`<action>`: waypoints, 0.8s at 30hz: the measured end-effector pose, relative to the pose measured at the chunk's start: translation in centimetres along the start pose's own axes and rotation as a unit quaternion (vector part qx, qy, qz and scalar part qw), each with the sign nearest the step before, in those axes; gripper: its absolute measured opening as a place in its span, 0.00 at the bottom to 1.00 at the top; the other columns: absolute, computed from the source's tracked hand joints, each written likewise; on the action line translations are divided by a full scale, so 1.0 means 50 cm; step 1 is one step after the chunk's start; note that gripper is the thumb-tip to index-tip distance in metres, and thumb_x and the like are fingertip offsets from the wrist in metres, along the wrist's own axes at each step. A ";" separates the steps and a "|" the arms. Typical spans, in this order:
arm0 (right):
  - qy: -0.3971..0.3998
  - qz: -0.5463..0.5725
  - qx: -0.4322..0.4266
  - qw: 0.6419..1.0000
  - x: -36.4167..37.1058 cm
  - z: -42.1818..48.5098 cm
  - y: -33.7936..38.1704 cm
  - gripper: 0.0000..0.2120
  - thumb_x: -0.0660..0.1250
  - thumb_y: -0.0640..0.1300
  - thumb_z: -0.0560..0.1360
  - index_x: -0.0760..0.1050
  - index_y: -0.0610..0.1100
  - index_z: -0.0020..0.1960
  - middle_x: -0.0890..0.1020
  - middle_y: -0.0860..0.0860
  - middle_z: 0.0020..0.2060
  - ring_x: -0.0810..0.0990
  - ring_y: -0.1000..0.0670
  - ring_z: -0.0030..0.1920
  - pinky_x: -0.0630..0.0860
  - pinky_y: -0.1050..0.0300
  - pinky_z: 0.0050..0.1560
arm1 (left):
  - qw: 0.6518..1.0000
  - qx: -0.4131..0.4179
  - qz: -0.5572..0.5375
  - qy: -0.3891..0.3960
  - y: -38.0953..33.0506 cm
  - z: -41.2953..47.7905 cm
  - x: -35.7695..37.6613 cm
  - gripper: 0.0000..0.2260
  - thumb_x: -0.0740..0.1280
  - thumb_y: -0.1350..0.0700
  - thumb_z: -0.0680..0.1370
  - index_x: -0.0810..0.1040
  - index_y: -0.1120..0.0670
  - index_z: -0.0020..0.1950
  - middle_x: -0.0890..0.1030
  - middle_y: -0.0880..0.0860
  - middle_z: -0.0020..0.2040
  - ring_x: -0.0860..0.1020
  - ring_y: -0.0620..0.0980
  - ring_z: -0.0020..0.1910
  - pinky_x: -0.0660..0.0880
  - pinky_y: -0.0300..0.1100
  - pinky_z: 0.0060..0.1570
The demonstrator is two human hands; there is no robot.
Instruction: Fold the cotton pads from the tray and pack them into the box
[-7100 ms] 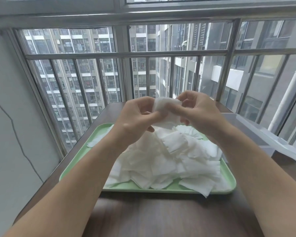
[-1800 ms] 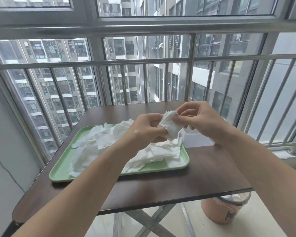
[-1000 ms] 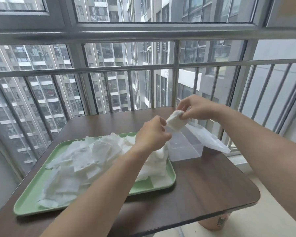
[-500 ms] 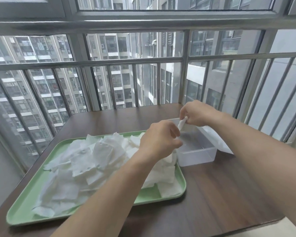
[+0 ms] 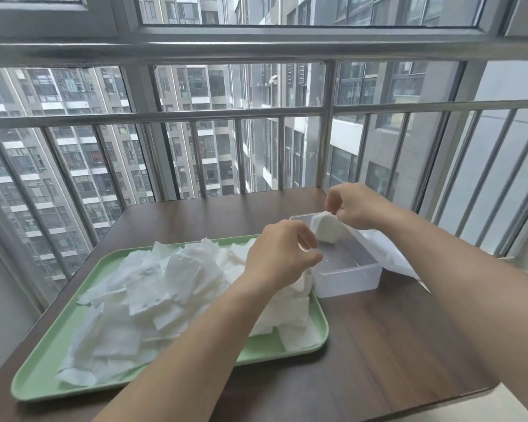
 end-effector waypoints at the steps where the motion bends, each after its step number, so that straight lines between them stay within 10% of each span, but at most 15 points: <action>1: -0.003 -0.003 0.003 1.000 -0.004 -0.004 -0.001 0.15 0.60 0.33 0.74 0.78 0.52 0.44 0.81 0.54 0.47 0.80 0.50 0.50 0.79 0.52 0.52 | 1.000 -0.001 -0.002 0.000 0.000 0.000 0.000 0.04 0.75 0.51 0.70 0.81 0.45 0.43 0.82 0.41 0.44 0.80 0.40 0.42 0.81 0.48 0.47; 24: 0.095 0.114 -0.122 0.981 0.006 -0.094 0.184 0.11 0.68 0.36 0.77 0.83 0.50 0.52 0.86 0.58 0.41 0.83 0.63 0.43 0.74 0.71 0.42 | 0.994 -0.054 -0.091 0.005 0.015 0.001 -0.160 0.05 0.71 0.61 0.79 0.82 0.51 0.46 0.86 0.53 0.47 0.84 0.52 0.46 0.81 0.44 0.45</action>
Point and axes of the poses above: each hand's wrist, its own z-axis towards the middle knuckle, its own x-axis out of the palm, y = z × x, the point moved 4 cm from there along z, towards the middle knuckle
